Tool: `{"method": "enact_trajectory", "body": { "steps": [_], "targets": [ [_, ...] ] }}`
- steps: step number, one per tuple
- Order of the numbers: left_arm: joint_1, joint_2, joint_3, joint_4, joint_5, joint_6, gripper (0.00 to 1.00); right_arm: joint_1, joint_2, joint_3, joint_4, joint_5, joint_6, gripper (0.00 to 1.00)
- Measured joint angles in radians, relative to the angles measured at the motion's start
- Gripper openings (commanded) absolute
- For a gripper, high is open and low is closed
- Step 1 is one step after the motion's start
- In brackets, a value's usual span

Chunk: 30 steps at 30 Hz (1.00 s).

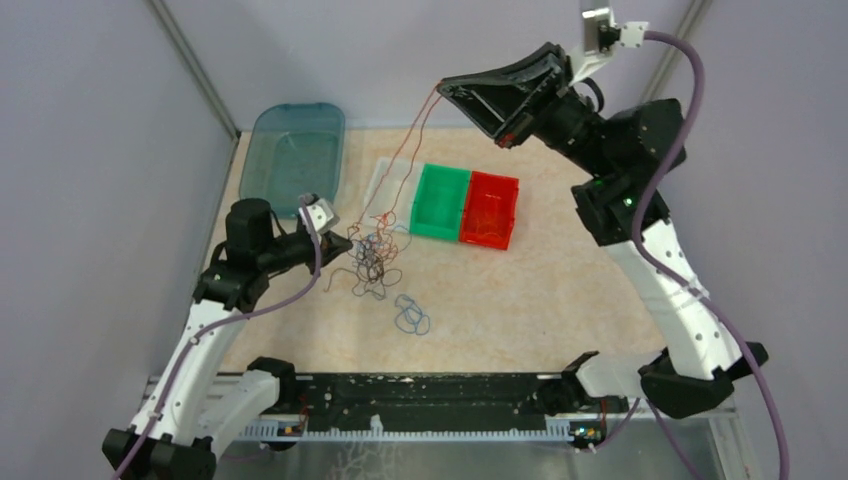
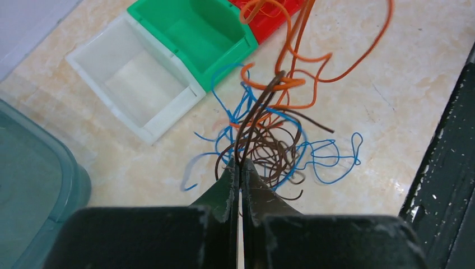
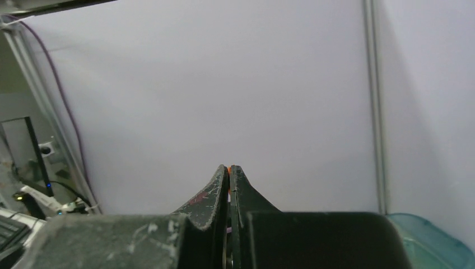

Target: Untangle the cables

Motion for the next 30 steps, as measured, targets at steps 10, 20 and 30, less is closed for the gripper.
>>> {"method": "enact_trajectory", "body": {
  "steps": [10,20,30],
  "targets": [
    [-0.002,0.087,-0.054,0.029,-0.264,0.094,0.0,-0.009,-0.16,0.091,-0.229,0.241,-0.28,0.0],
    [-0.002,0.169,-0.116,0.074,-0.481,0.18,0.0,-0.01,-0.235,0.166,-0.3,0.421,-0.428,0.0],
    [-0.002,0.168,-0.193,0.112,-0.587,0.243,0.04,-0.01,-0.212,0.205,-0.414,0.499,-0.487,0.0]
  ]
}}
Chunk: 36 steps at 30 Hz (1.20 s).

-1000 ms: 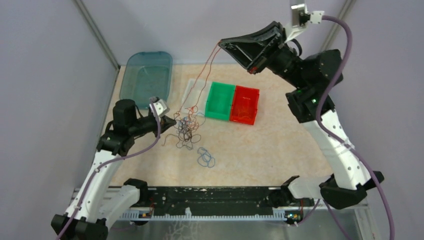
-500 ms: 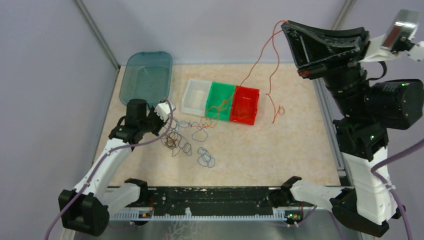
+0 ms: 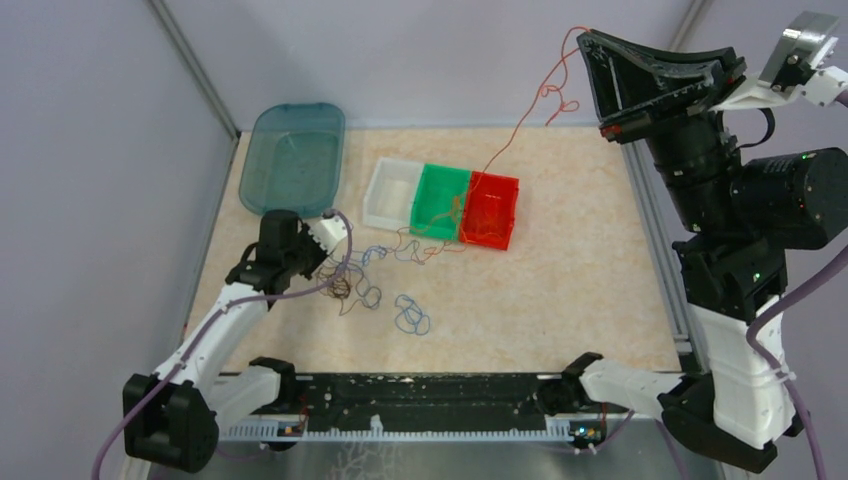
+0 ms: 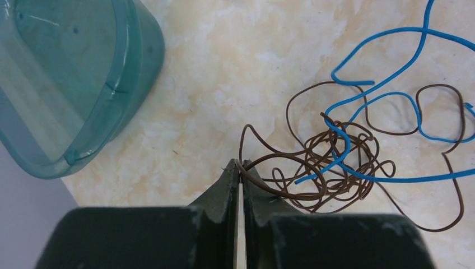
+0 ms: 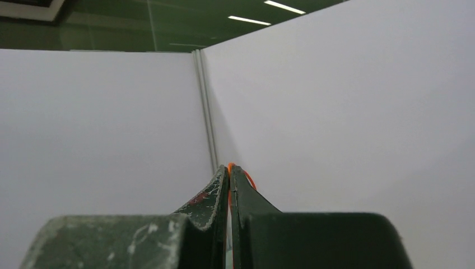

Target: Untangle the cables

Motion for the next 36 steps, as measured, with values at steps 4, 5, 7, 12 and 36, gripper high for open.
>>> {"method": "enact_trajectory", "body": {
  "steps": [4,5,7,12,36],
  "targets": [
    [0.0,-0.004,-0.031,0.039,-0.031,0.021,0.0,0.0,0.003,0.037,-0.047,0.094,-0.048,0.0],
    [0.0,-0.007,-0.05,0.053,-0.04,0.031,0.0,0.0,0.003,0.049,-0.055,0.118,-0.06,0.0],
    [0.0,-0.013,-0.086,0.074,-0.055,0.051,0.0,0.0,-0.005,0.074,-0.058,0.166,-0.087,0.0],
    [0.0,-0.013,-0.157,0.12,-0.101,0.101,0.0,0.0,-0.057,0.108,-0.05,0.262,-0.15,0.0],
    [0.002,-0.051,0.293,-0.226,0.328,-0.008,0.99,0.0,0.014,-0.148,0.01,0.079,0.028,0.0]
  ]
}}
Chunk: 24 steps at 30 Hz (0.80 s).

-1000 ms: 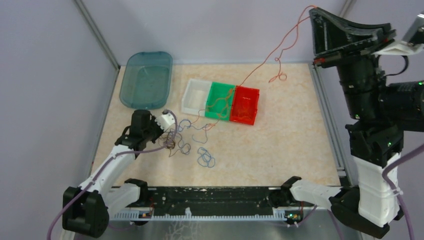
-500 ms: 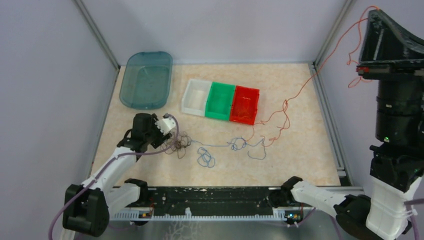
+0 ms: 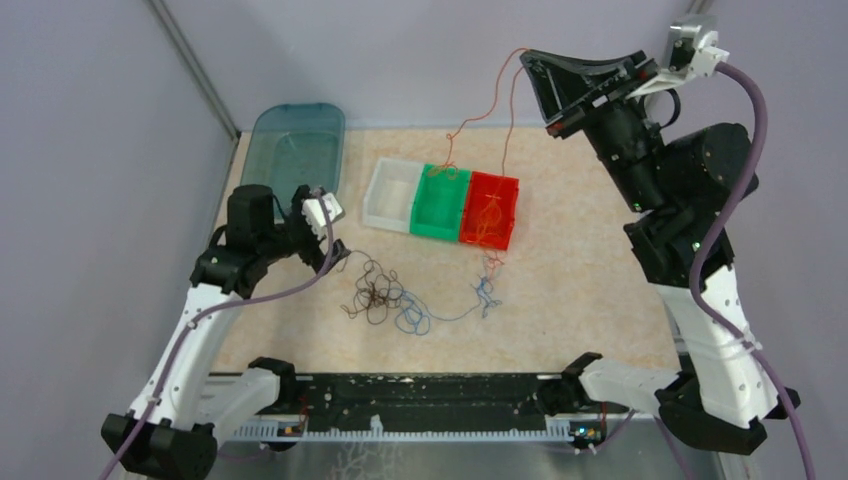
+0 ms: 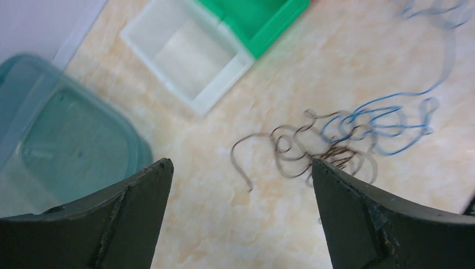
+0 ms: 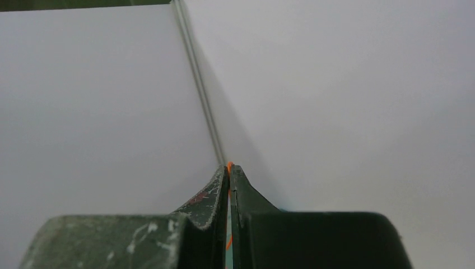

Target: Untangle the cables

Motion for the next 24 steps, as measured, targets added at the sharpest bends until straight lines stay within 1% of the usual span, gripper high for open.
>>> {"method": "enact_trajectory", "body": {
  "steps": [3,6,10,14,16,19,20,24],
  "targets": [
    [0.0,-0.047,0.033,-0.024,0.166,-0.037,0.99,0.0,0.017,-0.021,0.038,-0.06,0.082,0.0],
    [0.0,-0.072,0.056,0.001,0.322,-0.099,0.99,0.0,0.033,-0.031,0.102,-0.117,0.17,0.0],
    [-0.003,-0.06,0.047,0.082,0.454,-0.16,1.0,0.0,0.061,-0.031,0.197,-0.179,0.277,0.0],
    [-0.024,-0.047,-0.018,0.201,0.504,-0.214,1.0,0.0,0.1,-0.031,0.289,-0.236,0.386,0.0],
    [-0.056,-0.036,-0.035,0.252,0.518,-0.245,0.99,0.0,0.119,-0.031,0.326,-0.255,0.433,0.0],
    [-0.145,-0.018,-0.035,0.315,0.515,-0.266,1.0,0.0,0.15,-0.032,0.378,-0.278,0.506,0.0],
    [-0.19,-0.013,-0.035,0.334,0.502,-0.266,1.0,0.0,0.161,-0.032,0.396,-0.287,0.531,0.0],
    [-0.303,0.004,-0.047,0.39,0.457,-0.263,0.99,0.0,0.187,-0.038,0.449,-0.312,0.605,0.0]
  ]
}}
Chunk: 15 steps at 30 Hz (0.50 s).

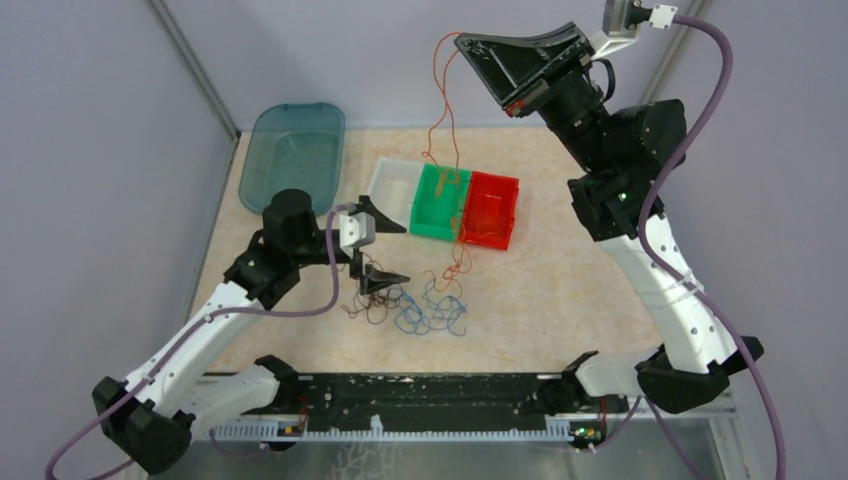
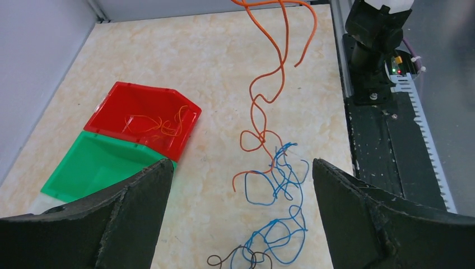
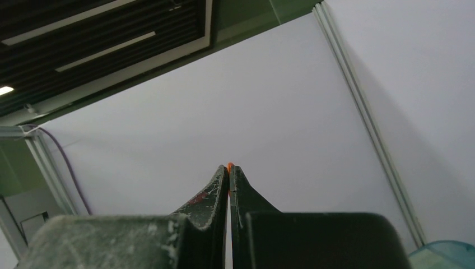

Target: Untangle the cables

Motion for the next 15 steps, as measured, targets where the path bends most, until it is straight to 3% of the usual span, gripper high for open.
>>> {"method": "enact_trajectory", "body": {
  "steps": [7,12,15],
  "targets": [
    [-0.054,0.062,-0.003,0.153,-0.095,-0.121,0.87,0.0,0.016,-0.008,0.039,-0.029,0.058,0.0],
    [-0.057,0.143,0.056,0.238,-0.078,-0.306,0.84,0.0,0.016,-0.02,0.061,-0.041,0.076,0.0],
    [-0.058,0.15,0.065,0.277,-0.058,-0.379,0.75,0.0,0.017,-0.026,0.068,-0.052,0.082,0.0]
  ]
}}
